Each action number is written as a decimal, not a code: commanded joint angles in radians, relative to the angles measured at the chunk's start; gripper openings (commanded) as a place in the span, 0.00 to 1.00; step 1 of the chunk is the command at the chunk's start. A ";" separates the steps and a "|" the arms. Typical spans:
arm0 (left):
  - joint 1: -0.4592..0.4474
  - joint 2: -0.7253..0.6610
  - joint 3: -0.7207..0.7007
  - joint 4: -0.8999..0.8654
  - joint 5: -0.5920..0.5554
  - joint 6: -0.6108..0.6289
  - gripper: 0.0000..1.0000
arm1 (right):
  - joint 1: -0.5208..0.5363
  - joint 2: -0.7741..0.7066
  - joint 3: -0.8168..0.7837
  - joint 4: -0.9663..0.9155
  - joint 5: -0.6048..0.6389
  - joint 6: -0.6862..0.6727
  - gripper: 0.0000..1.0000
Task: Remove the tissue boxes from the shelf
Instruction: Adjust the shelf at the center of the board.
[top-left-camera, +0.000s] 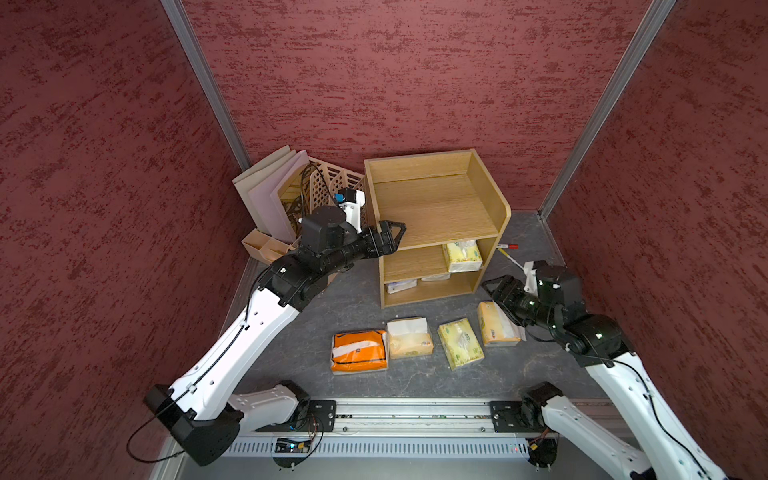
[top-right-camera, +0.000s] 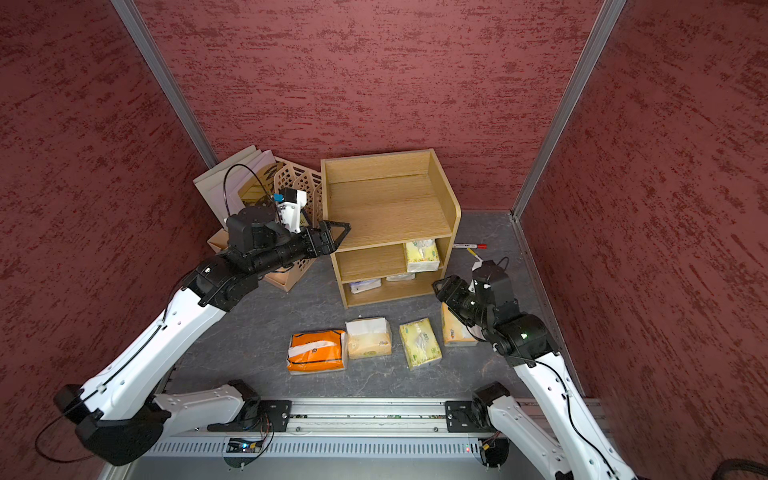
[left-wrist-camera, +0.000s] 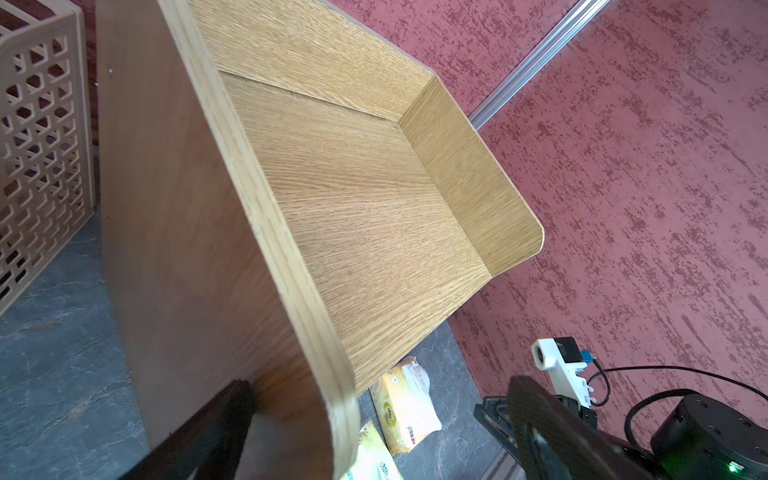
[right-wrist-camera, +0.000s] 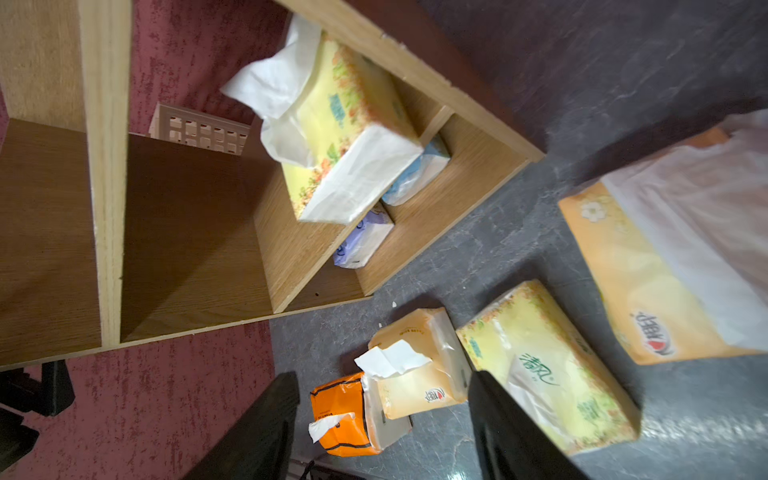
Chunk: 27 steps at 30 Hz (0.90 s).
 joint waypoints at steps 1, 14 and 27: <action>-0.019 -0.024 0.016 0.015 -0.010 0.032 1.00 | 0.064 0.041 -0.031 0.211 0.137 0.093 0.68; 0.006 -0.115 0.007 -0.095 -0.086 0.075 1.00 | 0.105 0.286 -0.010 0.465 0.337 0.153 0.66; 0.054 -0.143 -0.014 -0.105 -0.058 0.079 1.00 | 0.114 0.359 -0.008 0.445 0.411 0.167 0.65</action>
